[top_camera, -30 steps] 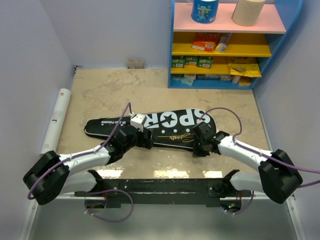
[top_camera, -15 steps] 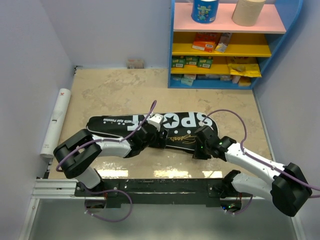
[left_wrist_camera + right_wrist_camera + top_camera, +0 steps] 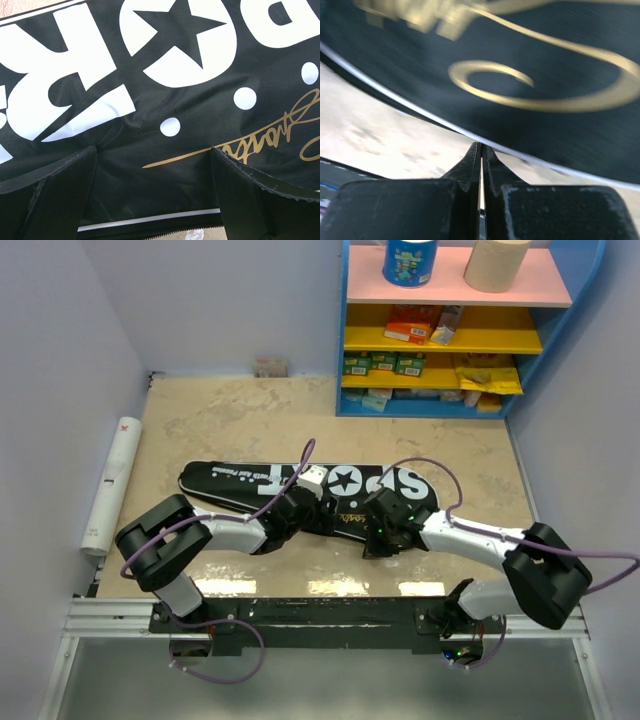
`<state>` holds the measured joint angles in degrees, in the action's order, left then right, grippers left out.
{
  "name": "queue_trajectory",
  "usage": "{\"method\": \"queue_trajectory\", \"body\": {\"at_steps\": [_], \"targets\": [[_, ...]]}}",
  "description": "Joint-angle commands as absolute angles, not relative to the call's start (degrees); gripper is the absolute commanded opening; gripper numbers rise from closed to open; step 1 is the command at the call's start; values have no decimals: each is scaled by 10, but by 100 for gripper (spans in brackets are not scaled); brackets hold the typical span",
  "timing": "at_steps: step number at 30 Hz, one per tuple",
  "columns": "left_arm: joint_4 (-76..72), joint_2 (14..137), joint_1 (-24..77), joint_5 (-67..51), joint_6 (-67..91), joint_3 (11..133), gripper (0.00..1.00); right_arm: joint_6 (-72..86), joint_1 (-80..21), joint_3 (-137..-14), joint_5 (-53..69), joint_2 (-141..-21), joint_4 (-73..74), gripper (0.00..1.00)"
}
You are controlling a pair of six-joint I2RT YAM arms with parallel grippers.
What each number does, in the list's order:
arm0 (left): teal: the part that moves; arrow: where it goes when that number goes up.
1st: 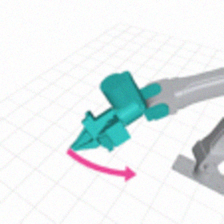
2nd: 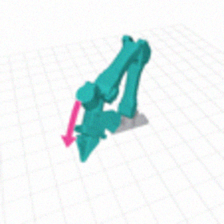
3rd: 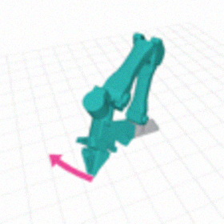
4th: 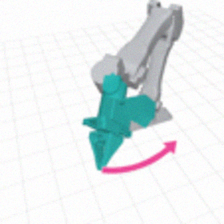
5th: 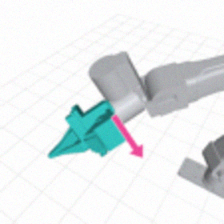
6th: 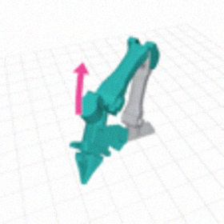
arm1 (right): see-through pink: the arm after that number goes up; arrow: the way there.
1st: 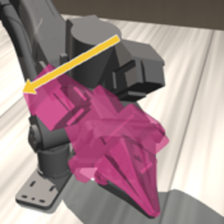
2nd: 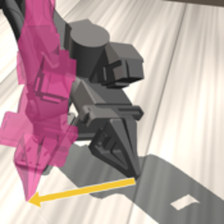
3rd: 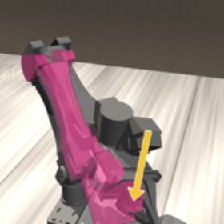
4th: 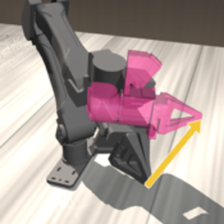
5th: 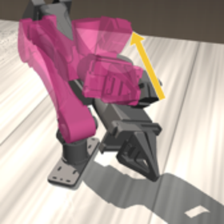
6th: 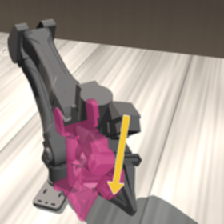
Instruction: Pack up the badminton gear
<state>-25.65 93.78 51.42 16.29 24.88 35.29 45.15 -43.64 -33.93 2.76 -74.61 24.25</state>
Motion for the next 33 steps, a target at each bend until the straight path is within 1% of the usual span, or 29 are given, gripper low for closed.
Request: {"method": "queue_trajectory", "body": {"at_steps": [1, 6, 7, 11, 13, 15, 18, 25, 28, 33], "targets": [[-236, 943, 515, 147, 270, 339, 100, 489, -468, -395, 54, -798, 138, 0], [-244, 933, 516, 135, 276, 329, 100, 543, -494, -410, 46, -870, 51, 0], [-245, 926, 515, 132, 275, 328, 100, 553, -497, -410, 47, -882, 5, 0], [-248, 904, 516, 120, 275, 322, 100, 591, -508, -410, 33, -940, -95, 0], [-253, 883, 515, 106, 278, 318, 100, 602, -511, -406, 25, -947, -149, 0], [-246, 855, 515, 101, 285, 317, 99, 605, -512, -414, 12, -952, -151, 0], [-219, 801, 515, 110, 291, 316, 100, 596, -512, -420, -10, -950, -115, 0], [-93, 674, 516, 169, 301, 342, 100, 585, -507, -399, -79, -912, -48, 0], [-46, 632, 516, 199, 302, 351, 100, 570, -475, -378, -96, -884, -22, 0], [21, 601, 517, 263, 294, 360, 100, 527, -318, -304, -86, -814, -13, 0]]}}
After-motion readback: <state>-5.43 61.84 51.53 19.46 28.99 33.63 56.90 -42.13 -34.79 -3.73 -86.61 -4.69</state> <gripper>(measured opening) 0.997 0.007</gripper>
